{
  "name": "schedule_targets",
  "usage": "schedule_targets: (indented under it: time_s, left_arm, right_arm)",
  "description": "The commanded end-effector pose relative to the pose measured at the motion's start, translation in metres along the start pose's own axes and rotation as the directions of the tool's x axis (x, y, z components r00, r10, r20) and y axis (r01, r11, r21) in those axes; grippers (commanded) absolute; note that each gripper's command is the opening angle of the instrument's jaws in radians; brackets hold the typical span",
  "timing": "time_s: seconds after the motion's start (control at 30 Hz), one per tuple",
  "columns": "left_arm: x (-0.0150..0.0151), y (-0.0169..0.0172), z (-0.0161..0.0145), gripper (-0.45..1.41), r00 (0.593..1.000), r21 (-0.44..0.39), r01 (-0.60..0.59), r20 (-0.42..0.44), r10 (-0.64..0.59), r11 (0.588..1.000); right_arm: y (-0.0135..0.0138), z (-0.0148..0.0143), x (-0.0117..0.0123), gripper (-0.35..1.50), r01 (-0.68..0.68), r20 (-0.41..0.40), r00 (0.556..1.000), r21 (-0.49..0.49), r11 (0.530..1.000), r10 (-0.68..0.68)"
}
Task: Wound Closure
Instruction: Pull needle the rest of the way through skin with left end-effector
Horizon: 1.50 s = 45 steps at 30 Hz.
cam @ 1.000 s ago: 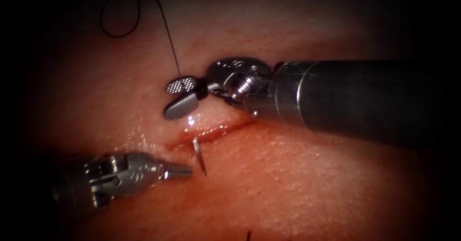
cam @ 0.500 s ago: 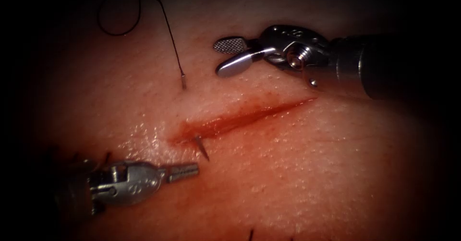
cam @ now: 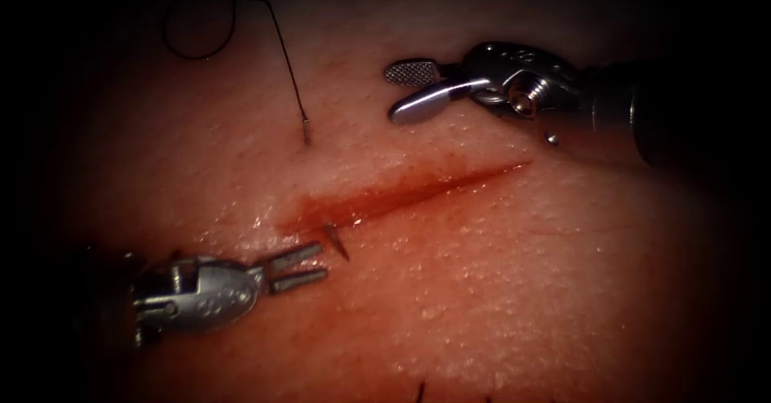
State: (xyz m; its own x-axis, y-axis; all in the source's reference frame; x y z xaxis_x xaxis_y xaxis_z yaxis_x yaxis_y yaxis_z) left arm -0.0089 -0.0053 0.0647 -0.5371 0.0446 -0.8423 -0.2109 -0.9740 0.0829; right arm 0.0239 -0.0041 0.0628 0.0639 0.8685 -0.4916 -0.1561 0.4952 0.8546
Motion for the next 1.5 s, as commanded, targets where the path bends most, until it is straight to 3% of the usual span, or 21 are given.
schedule_targets:
  time_s: [0.03,0.37,0.7,0.83,0.9,0.97,1.03,1.07,1.13,1.17,1.43,1.5]
  left_arm:
    - [-0.0002,-0.0001,0.0010,0.02,1.000,0.002,-0.001,0.001,0.001,1.000]
    - [-0.0003,-0.0003,0.0029,0.17,1.000,0.016,-0.005,0.011,0.005,1.000]
    - [-0.0025,-0.0004,0.0049,0.27,0.999,-0.002,-0.021,0.037,0.021,1.000]
    - [-0.0031,-0.0001,0.0056,0.26,0.999,0.002,-0.033,0.042,0.033,0.999]
    - [-0.0031,0.0000,0.0057,0.24,0.999,0.004,-0.033,0.043,0.033,0.999]
    - [-0.0029,0.0001,0.0057,0.21,0.998,0.005,-0.032,0.045,0.032,0.999]
    - [-0.0027,0.0002,0.0056,0.09,0.998,0.005,-0.031,0.046,0.031,0.999]
    - [-0.0026,0.0003,0.0055,-0.06,0.998,0.007,-0.031,0.049,0.031,0.999]
    - [-0.0025,0.0003,0.0054,-0.28,0.998,0.013,-0.007,0.056,0.006,1.000]
    - [-0.0025,0.0004,0.0053,-0.45,0.998,0.017,-0.001,0.061,0.000,1.000]
    - [-0.0029,0.0002,0.0045,-0.45,0.985,0.006,0.141,0.098,-0.141,0.990]
    - [-0.0029,0.0002,0.0043,-0.45,0.976,-0.007,0.205,0.072,-0.204,0.979]
  right_arm:
    - [0.0006,0.0006,0.0004,1.08,0.013,0.001,1.000,0.003,1.000,-0.013]
    - [0.0006,0.0004,-0.0008,1.10,0.026,0.000,1.000,0.005,1.000,-0.026]
    - [0.0007,0.0003,-0.0014,1.10,0.038,0.002,0.999,0.001,0.999,-0.038]
    - [0.0008,0.0002,-0.0009,1.06,0.139,0.000,0.990,0.001,0.990,-0.139]
    - [0.0008,0.0001,-0.0007,0.94,0.148,0.000,0.989,0.001,0.989,-0.148]
    - [0.0008,0.0000,-0.0006,0.61,0.158,0.001,0.987,0.003,0.987,-0.158]
    - [0.0008,-0.0002,-0.0005,0.07,0.157,0.001,0.988,0.003,0.988,-0.157]
    - [0.0008,-0.0002,-0.0004,-0.28,0.157,0.001,0.988,0.003,0.988,-0.157]
    - [0.0008,-0.0002,-0.0004,-0.35,0.156,0.001,0.988,0.003,0.988,-0.156]
    - [0.0007,-0.0002,-0.0005,-0.28,0.145,0.000,0.989,-0.003,0.989,-0.145]
    - [0.0004,-0.0002,-0.0004,-0.35,0.031,-0.013,0.999,-0.090,0.995,-0.032]
    - [0.0003,-0.0002,-0.0004,-0.35,-0.010,-0.034,0.999,-0.130,0.991,0.006]
